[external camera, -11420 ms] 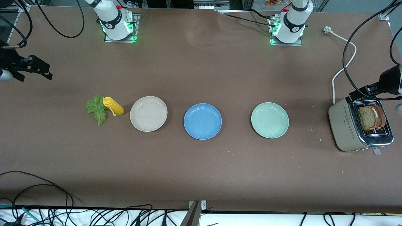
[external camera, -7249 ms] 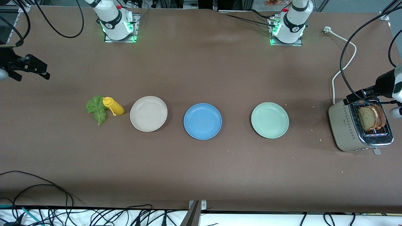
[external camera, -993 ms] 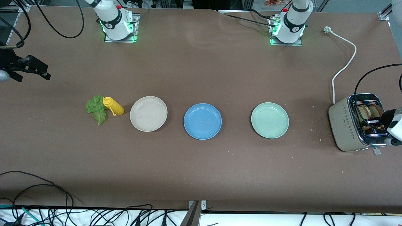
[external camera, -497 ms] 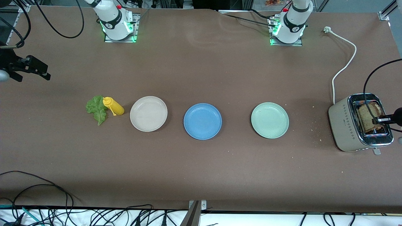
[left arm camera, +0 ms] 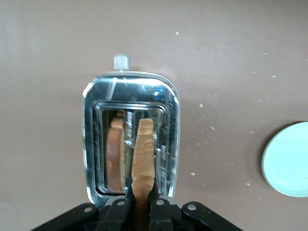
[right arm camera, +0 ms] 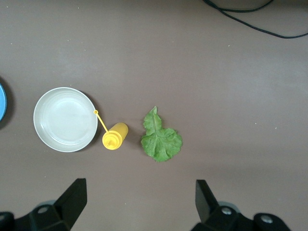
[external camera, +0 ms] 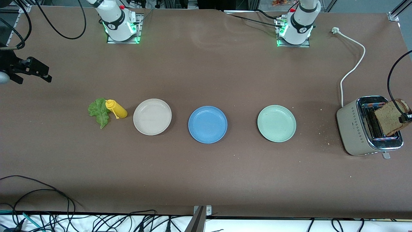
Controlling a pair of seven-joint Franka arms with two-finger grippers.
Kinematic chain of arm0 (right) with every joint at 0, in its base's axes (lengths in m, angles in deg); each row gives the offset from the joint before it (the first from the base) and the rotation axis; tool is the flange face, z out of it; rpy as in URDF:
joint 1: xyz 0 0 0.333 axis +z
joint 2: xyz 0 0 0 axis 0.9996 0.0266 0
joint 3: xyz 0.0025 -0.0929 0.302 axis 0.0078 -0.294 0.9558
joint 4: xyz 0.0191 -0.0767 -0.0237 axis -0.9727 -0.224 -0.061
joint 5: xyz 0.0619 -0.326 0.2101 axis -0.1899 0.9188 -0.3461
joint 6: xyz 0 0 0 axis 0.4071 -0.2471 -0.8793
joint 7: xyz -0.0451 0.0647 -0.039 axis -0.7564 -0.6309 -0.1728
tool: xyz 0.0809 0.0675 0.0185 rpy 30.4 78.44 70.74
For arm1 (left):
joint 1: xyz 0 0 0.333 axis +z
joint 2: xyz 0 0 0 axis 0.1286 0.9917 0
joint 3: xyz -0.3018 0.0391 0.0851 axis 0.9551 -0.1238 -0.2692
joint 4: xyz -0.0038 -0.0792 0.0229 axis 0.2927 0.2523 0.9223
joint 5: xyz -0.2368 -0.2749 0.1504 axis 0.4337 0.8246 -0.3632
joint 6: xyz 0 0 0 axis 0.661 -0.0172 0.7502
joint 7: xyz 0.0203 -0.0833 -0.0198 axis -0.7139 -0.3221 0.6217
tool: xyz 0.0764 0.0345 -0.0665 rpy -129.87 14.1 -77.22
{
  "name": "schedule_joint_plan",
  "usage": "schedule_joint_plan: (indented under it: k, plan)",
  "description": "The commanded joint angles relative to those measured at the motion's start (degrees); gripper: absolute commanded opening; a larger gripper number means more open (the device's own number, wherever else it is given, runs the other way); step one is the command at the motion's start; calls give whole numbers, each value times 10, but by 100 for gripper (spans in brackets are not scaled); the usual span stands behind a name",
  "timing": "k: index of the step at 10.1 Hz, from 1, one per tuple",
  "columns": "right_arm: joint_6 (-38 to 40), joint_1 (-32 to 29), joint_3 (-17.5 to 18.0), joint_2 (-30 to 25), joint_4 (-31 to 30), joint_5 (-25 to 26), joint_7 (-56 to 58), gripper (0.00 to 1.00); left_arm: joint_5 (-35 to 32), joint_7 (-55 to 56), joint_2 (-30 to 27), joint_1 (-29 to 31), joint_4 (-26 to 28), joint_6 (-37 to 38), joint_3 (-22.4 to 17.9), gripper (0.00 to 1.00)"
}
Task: Make sandwich in blue plate with both arms
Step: 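Close the left gripper on a bread slice and lift it out, then carry the bread slice with the left gripper over the blue plate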
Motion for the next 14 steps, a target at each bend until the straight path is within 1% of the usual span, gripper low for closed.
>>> schedule_joint_plan:
  k: [1,3,4,6,7,8,10,12,13,14]
  plan:
    - [8,-4,3,3,13,-4,-5,100,89,119,-26,-3,1,30,6,0]
    - [8,-4,3,3,13,-4,-6,100,169,280,-32,-5,15,40,37,0]
    - [8,-4,2,3,13,-4,-5,100,204,333,-31,-6,16,42,54,0]
    - [8,-4,3,3,13,-4,-5,100,264,389,-29,-7,36,34,91,0]
    - [9,-4,3,3,13,-4,-5,100,289,415,-30,-10,56,2,116,0]
    - [9,-5,3,3,13,-4,-4,100,307,462,-31,-10,79,-53,148,0]
    - [9,-5,3,4,13,-4,-2,100,307,535,-31,-10,128,-177,232,0]
    - [9,-8,1,3,13,-4,0,100,305,560,-32,-10,188,-300,300,0]
    - [9,-8,1,4,13,-3,1,100,305,567,-31,-14,218,-366,327,0]
    - [9,-8,-1,3,13,-3,2,100,301,581,-29,-39,249,-434,339,0]
